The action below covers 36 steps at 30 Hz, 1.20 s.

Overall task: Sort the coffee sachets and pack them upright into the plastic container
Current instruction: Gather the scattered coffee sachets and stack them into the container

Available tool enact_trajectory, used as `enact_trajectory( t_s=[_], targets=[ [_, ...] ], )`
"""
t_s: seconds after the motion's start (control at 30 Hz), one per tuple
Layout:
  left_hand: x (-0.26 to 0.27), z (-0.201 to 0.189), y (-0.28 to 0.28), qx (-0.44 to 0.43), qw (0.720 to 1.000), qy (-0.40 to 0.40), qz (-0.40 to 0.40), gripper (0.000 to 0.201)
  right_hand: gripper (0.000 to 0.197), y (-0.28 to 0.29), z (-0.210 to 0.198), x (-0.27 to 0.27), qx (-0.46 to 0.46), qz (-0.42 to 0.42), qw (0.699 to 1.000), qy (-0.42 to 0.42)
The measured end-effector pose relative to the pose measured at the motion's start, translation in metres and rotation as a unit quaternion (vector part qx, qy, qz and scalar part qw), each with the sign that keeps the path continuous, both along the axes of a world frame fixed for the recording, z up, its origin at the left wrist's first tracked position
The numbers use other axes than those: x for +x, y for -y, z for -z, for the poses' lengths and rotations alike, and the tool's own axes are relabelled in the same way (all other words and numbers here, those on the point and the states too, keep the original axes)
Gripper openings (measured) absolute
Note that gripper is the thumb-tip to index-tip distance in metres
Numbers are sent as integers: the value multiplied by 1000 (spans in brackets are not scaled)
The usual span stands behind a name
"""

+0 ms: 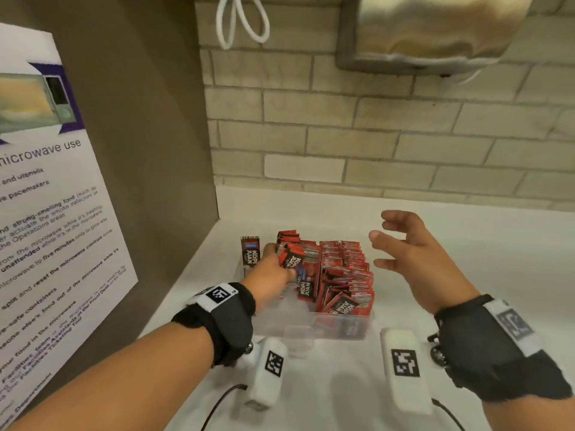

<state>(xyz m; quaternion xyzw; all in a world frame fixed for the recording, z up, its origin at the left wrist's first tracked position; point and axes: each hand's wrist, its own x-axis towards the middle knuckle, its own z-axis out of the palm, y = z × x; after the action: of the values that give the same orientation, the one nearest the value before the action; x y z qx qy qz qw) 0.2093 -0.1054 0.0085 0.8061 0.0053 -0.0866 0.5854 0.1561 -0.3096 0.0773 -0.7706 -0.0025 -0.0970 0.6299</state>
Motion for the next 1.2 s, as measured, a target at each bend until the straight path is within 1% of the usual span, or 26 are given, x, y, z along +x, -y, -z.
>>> enact_trajectory(
  t_s=[0.07,0.13,0.27,0.33,0.4,0.53,0.57,0.67,0.7,0.77,0.8,0.83,0.9,0.93,0.97,1.03,1.07,1.13,1.2],
  targets=[
    [5,2,5,24,999,-25,10,46,32,11,18,2,59,40,997,-29],
    [7,3,9,54,997,-43,44,46,28,21,35,5,98,73,991,-51],
    [11,4,16,99,986,-79,109,49,26,31,57,11,130,110,982,-83],
    [14,4,19,154,977,-75,130,54,27,31,65,12,133,115,980,-99],
    [15,5,20,204,968,-75,128,58,26,30,73,12,130,111,979,-114],
    [17,8,23,226,966,-76,100,58,23,25,87,12,127,93,977,-143],
    [17,9,23,218,969,-79,84,58,23,24,90,12,128,89,976,-149],
    [18,10,24,153,981,-115,33,65,25,20,97,12,132,82,975,-160],
    [18,9,25,144,981,-125,28,67,26,20,99,12,133,81,974,-163],
    [20,9,27,156,977,-142,28,66,26,19,104,12,138,78,973,-168],
    [22,10,28,167,975,-146,34,60,25,19,106,12,141,77,972,-170],
    [23,11,28,172,974,-142,42,50,24,19,108,12,144,76,972,-171],
    [25,13,31,164,976,-134,53,21,20,17,111,11,148,73,971,-171],
    [24,11,33,151,976,-147,54,13,18,17,113,10,150,71,972,-169],
    [25,12,36,131,976,-165,54,15,18,16,114,10,153,68,972,-167],
    [25,12,41,67,975,-208,47,27,17,16,115,9,159,59,971,-166],
    [25,12,43,33,975,-216,35,31,18,16,115,9,162,55,971,-166],
    [25,12,45,-28,978,-207,2,32,20,16,116,10,168,43,971,-165],
    [22,11,44,-71,978,-194,-23,28,22,14,116,9,176,29,970,-166]
  ],
)
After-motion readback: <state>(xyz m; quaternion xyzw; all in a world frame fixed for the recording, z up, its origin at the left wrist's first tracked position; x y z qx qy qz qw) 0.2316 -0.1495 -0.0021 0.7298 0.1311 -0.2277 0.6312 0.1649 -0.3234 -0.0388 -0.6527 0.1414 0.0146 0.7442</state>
